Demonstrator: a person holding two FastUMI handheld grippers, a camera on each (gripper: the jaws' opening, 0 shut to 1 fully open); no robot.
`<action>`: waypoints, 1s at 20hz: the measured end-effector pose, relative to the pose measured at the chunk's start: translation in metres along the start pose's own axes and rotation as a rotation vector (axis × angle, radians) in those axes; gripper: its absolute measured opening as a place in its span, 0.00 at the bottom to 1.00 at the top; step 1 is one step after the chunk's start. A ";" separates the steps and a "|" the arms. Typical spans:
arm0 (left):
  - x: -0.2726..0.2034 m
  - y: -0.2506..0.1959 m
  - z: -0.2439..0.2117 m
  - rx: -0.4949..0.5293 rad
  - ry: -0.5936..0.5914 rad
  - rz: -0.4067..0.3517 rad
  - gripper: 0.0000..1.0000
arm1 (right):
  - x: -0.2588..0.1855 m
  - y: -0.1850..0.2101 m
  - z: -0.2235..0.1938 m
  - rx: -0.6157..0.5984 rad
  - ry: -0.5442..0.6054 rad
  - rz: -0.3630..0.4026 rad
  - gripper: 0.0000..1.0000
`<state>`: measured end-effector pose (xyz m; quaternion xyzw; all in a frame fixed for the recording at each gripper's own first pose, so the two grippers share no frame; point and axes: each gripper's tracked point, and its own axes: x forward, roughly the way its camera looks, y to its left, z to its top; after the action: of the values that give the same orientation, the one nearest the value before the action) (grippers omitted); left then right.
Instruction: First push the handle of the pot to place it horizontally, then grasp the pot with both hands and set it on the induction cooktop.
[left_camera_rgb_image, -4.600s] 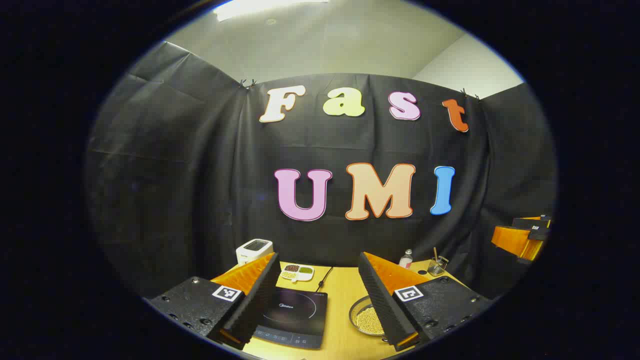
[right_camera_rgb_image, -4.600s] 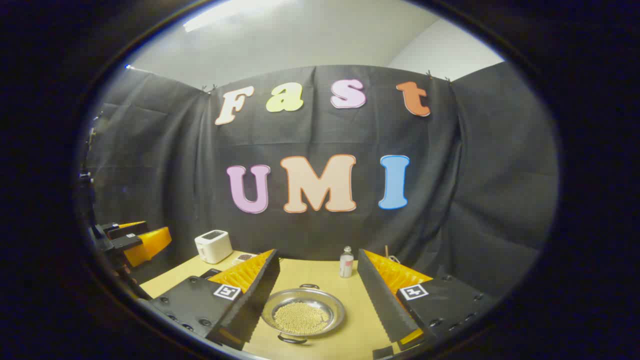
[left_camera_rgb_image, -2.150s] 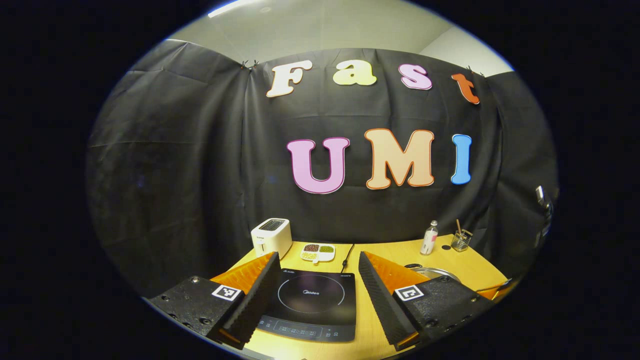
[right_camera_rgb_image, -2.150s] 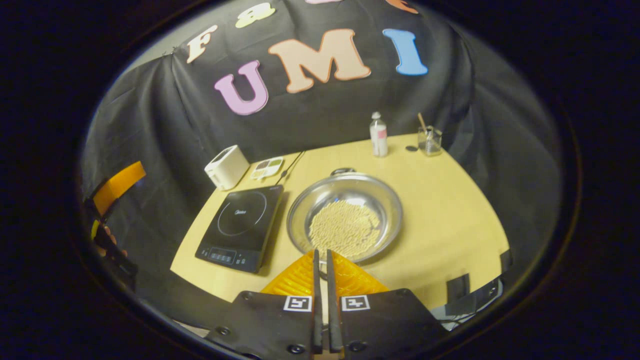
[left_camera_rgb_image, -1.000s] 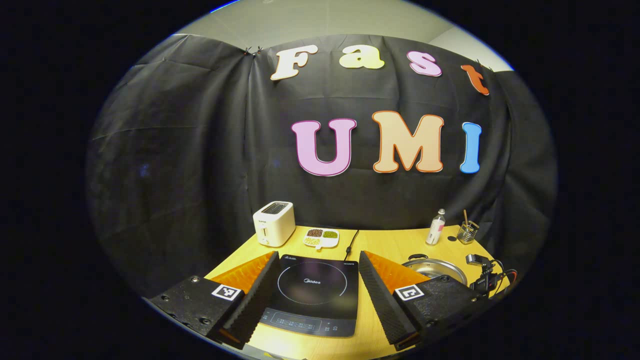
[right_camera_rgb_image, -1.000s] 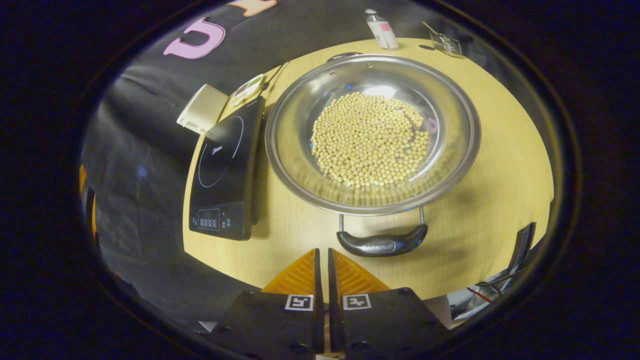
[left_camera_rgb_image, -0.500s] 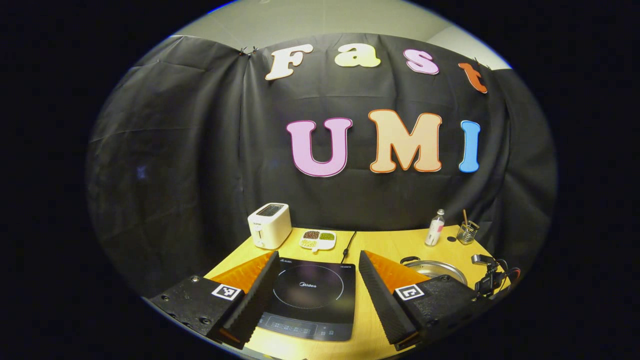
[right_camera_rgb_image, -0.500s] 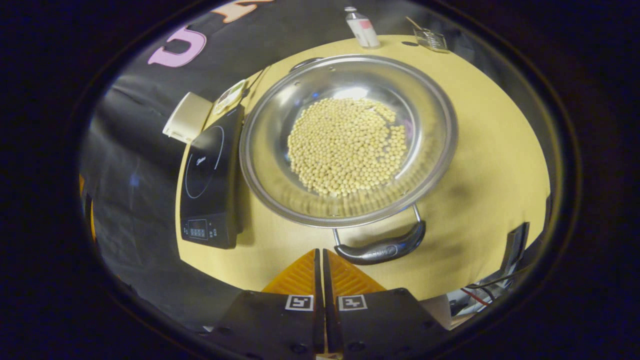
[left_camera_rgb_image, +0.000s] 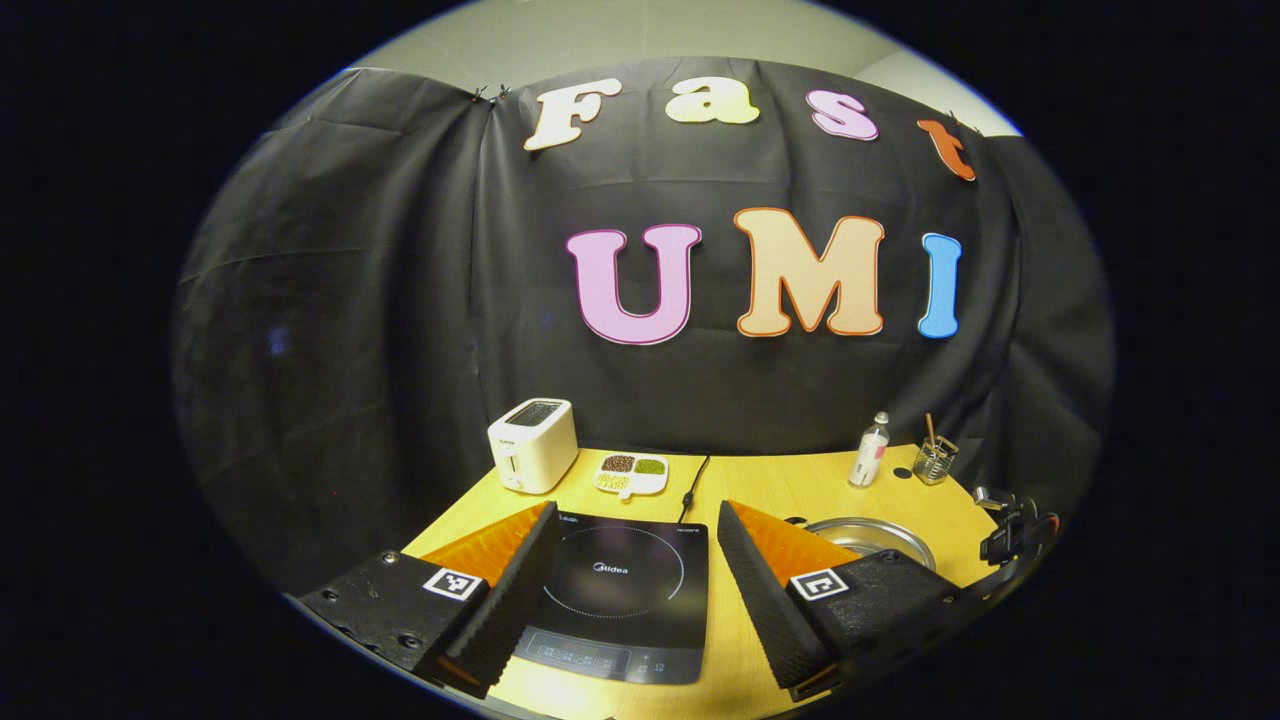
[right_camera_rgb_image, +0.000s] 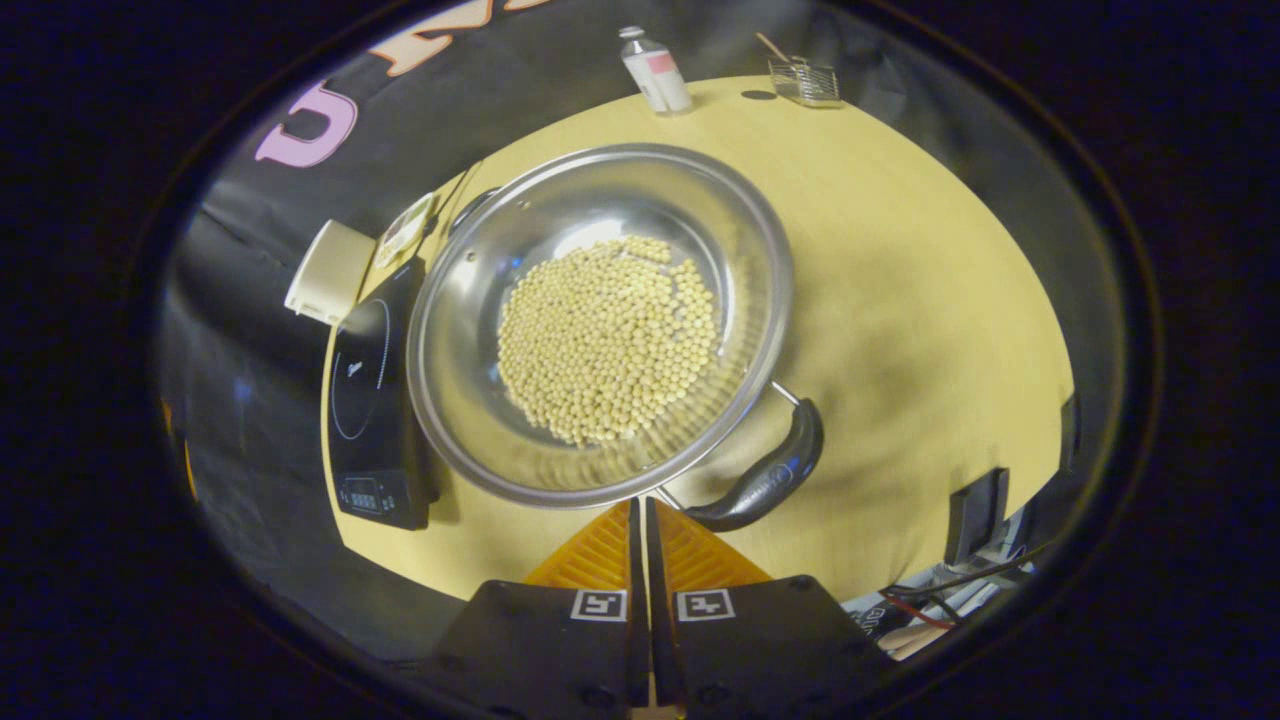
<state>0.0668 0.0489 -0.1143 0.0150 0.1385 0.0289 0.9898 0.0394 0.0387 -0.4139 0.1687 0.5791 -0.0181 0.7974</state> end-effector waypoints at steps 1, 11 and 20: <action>0.002 -0.002 -0.001 -0.003 0.004 -0.005 0.96 | 0.000 -0.005 0.003 0.001 0.000 -0.011 0.04; 0.018 -0.033 -0.012 0.030 0.035 0.009 0.96 | -0.001 -0.052 0.046 0.022 -0.008 -0.066 0.04; 0.026 -0.070 -0.018 -0.015 0.068 0.075 0.95 | 0.008 -0.064 0.091 0.002 0.049 -0.015 0.05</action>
<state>0.0903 -0.0185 -0.1418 0.0117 0.1712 0.0673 0.9829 0.1117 -0.0465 -0.4124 0.1656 0.5995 -0.0206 0.7828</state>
